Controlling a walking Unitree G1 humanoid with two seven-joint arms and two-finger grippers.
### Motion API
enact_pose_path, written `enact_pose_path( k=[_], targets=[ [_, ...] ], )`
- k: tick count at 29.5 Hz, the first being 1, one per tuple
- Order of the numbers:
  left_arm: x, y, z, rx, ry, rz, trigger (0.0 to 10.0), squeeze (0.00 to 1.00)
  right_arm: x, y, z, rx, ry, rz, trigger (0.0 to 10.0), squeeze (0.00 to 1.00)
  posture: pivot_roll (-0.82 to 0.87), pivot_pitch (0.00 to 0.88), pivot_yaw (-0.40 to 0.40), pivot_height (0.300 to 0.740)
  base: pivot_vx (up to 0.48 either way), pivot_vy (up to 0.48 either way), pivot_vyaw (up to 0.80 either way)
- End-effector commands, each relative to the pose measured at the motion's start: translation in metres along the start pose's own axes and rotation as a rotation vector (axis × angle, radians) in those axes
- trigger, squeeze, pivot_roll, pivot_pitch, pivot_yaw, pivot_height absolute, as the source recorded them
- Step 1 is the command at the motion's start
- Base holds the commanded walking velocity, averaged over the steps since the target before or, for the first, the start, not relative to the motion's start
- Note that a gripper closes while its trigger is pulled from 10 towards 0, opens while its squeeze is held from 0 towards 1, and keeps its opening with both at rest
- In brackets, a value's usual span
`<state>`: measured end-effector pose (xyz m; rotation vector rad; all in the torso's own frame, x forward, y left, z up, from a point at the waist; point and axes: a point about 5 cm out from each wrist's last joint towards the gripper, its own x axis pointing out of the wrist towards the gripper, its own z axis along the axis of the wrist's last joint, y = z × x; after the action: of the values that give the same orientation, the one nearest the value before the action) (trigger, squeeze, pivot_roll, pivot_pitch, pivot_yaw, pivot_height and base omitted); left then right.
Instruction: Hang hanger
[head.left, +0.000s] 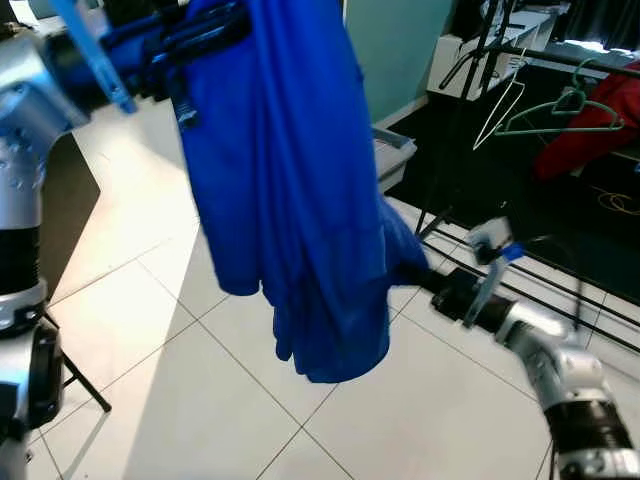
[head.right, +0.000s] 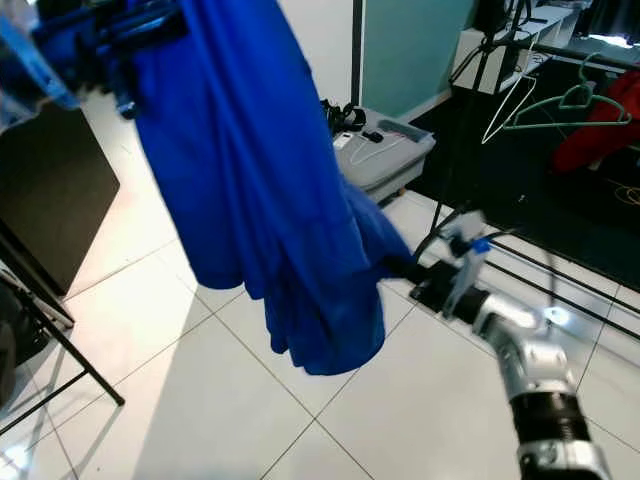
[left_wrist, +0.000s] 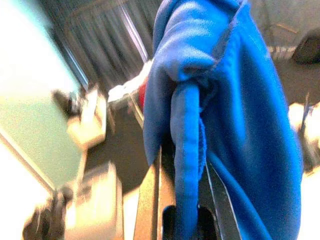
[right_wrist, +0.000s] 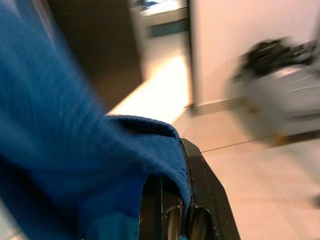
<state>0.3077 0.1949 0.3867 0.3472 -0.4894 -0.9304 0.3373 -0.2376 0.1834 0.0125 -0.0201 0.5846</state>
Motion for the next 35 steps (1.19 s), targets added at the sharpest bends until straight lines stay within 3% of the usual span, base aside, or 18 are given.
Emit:
enact_pose_path(
  k=[1,3,6,12,15,17,22,28,31,35],
  targets=[
    [-0.005,-0.006,-0.020,0.041,0.139,-0.036,10.0,0.00,0.001,-0.008,0.008,-0.047,-0.019,-0.075,0.0,0.00,0.02,0.083,0.023,0.740,0.000,0.000,0.00],
    [-0.015,-0.019,-0.049,0.024,0.266,-0.082,10.0,0.00,0.003,-0.013,0.023,-0.103,-0.057,-0.116,0.0,0.00,0.01,0.085,0.025,0.740,0.000,0.000,0.00],
    [-0.023,-0.028,-0.067,-0.006,0.337,-0.107,10.0,0.00,0.004,-0.013,0.033,-0.158,-0.073,-0.125,0.0,0.00,0.01,0.087,0.024,0.740,0.000,0.000,0.00],
    [-0.036,-0.045,-0.095,-0.046,0.444,-0.132,10.0,0.00,0.011,-0.005,0.050,-0.254,-0.111,-0.071,0.0,0.00,0.02,0.088,0.020,0.740,0.000,0.000,0.00],
    [-0.036,-0.045,-0.095,-0.046,0.444,-0.132,10.0,0.00,0.011,-0.005,0.050,-0.254,-0.111,-0.071,0.0,0.00,0.02,0.088,0.020,0.740,0.000,0.000,0.00],
    [-0.040,-0.048,-0.102,-0.053,0.469,-0.130,10.0,0.00,0.012,-0.001,0.061,-0.250,-0.168,-0.018,0.0,0.00,0.01,0.086,0.019,0.740,0.000,0.000,0.00],
    [-0.049,-0.045,-0.097,-0.057,0.468,-0.139,10.0,0.00,0.002,-0.007,0.076,-0.177,-0.254,0.039,0.0,0.00,0.01,0.084,0.019,0.740,0.000,0.000,0.00],
    [-0.057,-0.043,-0.089,-0.063,0.464,-0.170,10.0,0.00,-0.007,-0.010,0.078,-0.142,-0.269,0.093,0.0,0.00,0.01,0.083,0.018,0.740,0.000,0.000,0.00],
    [-0.067,-0.038,-0.074,-0.055,0.464,-0.218,10.0,0.00,-0.018,-0.014,0.076,-0.144,-0.222,0.171,0.0,0.00,0.02,0.071,0.016,0.740,0.000,0.000,0.00],
    [-0.067,-0.033,-0.059,-0.046,0.413,-0.221,10.0,0.00,-0.024,-0.013,0.069,-0.176,-0.127,0.267,0.0,0.00,0.02,0.069,0.015,0.740,0.000,0.000,0.00]
  ],
)
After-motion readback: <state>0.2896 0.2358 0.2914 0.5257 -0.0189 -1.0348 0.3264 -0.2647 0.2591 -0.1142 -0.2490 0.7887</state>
